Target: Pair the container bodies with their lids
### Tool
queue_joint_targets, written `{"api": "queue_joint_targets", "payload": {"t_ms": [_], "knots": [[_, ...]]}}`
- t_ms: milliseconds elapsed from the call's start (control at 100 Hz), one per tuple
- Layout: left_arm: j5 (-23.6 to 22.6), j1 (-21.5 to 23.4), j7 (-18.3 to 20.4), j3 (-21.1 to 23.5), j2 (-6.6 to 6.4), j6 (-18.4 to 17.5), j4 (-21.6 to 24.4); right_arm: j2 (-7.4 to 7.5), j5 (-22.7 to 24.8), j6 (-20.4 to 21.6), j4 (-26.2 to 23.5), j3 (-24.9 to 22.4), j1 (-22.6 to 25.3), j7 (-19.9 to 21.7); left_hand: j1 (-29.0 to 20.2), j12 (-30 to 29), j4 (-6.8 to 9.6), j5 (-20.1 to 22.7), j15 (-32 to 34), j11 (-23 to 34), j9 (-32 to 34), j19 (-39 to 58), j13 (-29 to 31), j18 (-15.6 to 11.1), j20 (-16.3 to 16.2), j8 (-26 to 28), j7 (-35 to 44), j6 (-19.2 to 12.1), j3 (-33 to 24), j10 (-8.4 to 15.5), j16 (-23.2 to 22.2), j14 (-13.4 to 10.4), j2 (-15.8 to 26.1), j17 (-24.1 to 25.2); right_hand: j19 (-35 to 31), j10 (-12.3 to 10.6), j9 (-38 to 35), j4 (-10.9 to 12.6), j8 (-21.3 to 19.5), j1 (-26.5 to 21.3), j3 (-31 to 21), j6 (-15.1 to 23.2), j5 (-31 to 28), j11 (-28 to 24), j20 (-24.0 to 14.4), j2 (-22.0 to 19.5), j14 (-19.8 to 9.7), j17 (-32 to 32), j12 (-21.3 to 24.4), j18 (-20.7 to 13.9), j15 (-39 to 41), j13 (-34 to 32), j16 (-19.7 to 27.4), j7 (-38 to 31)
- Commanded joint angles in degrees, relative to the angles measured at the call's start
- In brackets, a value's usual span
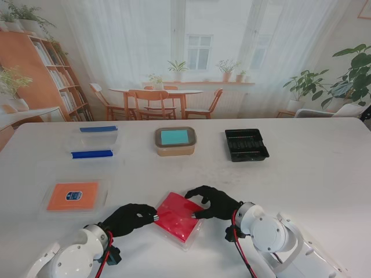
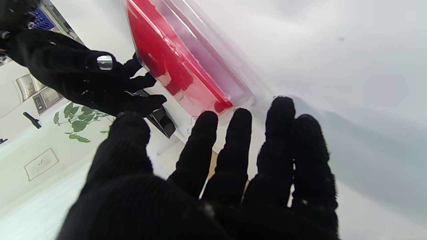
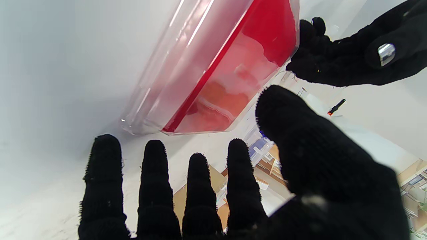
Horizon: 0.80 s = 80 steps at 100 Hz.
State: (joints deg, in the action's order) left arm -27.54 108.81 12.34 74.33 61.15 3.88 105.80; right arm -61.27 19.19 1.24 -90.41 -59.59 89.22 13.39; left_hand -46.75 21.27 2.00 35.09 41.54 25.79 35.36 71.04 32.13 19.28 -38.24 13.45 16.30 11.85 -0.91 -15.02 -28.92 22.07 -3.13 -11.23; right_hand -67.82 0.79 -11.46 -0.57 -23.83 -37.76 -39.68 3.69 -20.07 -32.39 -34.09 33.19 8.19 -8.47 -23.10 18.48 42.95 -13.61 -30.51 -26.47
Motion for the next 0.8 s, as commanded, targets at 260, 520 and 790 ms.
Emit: {"api": "queue_joint_targets", "payload": {"t_ms": [260,520,790], "knots": [[2.8,2.5,-0.3,0.1,0.13,-1.2,1.1,-1.00,-0.4,-0.2,0.1,-0.1,-0.3,-1.6,1.1,-0.1,0.11,0.6,2.0,1.3,2.1,2.6,2.0,0.3,-1.2,0.1,0.6,0.2,1.3,-1.2,0.7,1.1,2.4,-0.7,1.1,-1.3,1.2,-0.9,-1.1,0.9,-0.2,1.4,-1.8,-1.0,0.0,1.1,-1.1,0.5,-0.5,-0.1,-0.5,-0.1,-0.2,0.3],[5.0,3.2,1.2,-0.6,-0.11,-1.2,1.7,-1.24,0.9,-0.3,-0.8,-2.0,0.8,-3.3,1.1,-0.1,0.08,0.6,2.3,1.4,2.4,2.8,2.2,0.6,-1.4,0.0,0.7,0.3,1.3,-1.4,0.8,1.3,2.3,-1.0,1.3,-1.1,1.2,-0.9,-1.1,1.1,-0.2,1.2,-2.0,-1.4,-0.1,1.1,-1.1,0.9,-0.6,-0.3,-0.5,-0.1,-0.3,0.2],[7.9,3.3,3.9,-0.4,-0.56,-2.8,2.1,-1.64,3.9,-0.8,-1.9,-5.1,1.8,-6.3,1.1,0.0,-0.01,0.9,2.6,1.5,2.8,3.0,2.6,0.8,-1.6,0.0,0.7,0.3,1.4,-1.4,0.9,1.5,2.6,-1.5,3.2,-1.0,1.1,-0.8,-0.8,0.9,-0.6,0.0,-1.4,-2.9,0.2,1.5,-1.1,3.0,-1.1,-1.4,-0.6,-0.1,-0.2,0.9]]}}
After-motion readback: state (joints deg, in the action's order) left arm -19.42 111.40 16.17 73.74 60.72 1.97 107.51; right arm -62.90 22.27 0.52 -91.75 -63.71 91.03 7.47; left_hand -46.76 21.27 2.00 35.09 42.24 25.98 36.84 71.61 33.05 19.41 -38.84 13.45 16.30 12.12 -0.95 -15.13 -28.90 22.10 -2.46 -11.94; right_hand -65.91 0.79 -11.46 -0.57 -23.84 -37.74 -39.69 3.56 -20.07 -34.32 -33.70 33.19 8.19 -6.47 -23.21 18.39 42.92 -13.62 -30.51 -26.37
